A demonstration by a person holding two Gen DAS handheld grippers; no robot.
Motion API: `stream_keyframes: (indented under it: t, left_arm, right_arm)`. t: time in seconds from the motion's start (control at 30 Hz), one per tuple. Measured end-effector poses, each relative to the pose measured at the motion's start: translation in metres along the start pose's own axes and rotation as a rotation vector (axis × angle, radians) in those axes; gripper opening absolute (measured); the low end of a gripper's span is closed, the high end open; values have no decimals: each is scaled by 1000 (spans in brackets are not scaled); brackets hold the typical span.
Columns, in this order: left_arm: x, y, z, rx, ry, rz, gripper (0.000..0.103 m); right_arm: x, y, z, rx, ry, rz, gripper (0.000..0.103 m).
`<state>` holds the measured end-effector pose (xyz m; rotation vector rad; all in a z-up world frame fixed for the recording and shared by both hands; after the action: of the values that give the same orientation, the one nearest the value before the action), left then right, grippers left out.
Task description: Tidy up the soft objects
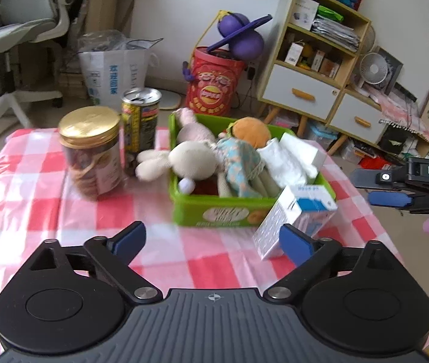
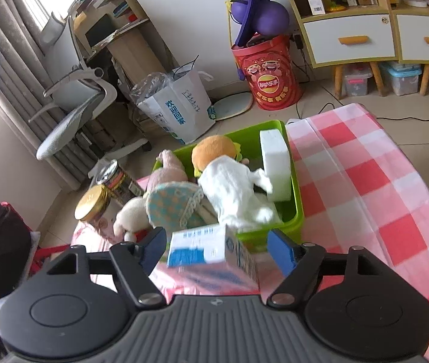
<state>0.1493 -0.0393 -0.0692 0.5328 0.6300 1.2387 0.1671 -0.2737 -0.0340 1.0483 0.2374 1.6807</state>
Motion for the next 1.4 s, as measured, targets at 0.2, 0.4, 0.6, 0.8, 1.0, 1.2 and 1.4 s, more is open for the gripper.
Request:
stream_keyframes:
  t: [0.2, 0.4, 0.6, 0.8, 1.0, 1.2, 1.4]
  left_arm:
    - [8, 26, -17, 3, -7, 65, 98]
    - [18, 48, -32, 21, 11, 132, 98]
    - [24, 66, -42, 22, -1, 211, 98]
    - [24, 82, -46, 19, -1, 231, 98]
    - [27, 89, -48, 23, 20, 252, 98]
    - [33, 89, -48, 36, 17, 281, 98]
    - [39, 88, -49, 43, 28, 296, 98]
  right_arm:
    - [9, 20, -23, 9, 5, -38, 51]
    - [23, 37, -41, 5, 10, -67, 55]
    - [38, 46, -62, 8, 49, -103, 57]
    - [48, 52, -77, 8, 99, -162, 58]
    - [56, 54, -84, -3, 132, -203, 63]
    - [65, 49, -88, 5, 155, -223, 64]
    - [68, 46, -89, 3, 156, -223, 64]
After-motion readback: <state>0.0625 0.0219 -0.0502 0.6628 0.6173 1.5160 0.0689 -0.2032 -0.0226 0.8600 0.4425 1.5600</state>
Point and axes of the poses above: each gripper's, at about its wrist camera, not at the fingertips, and y roughly against the way its jaws point, x to its left, z to its top, the point moved 9 cm from there along -y, roughly the way its jaws point, and after that the axes turned 4 degrees about z, right-handed, at the moved point
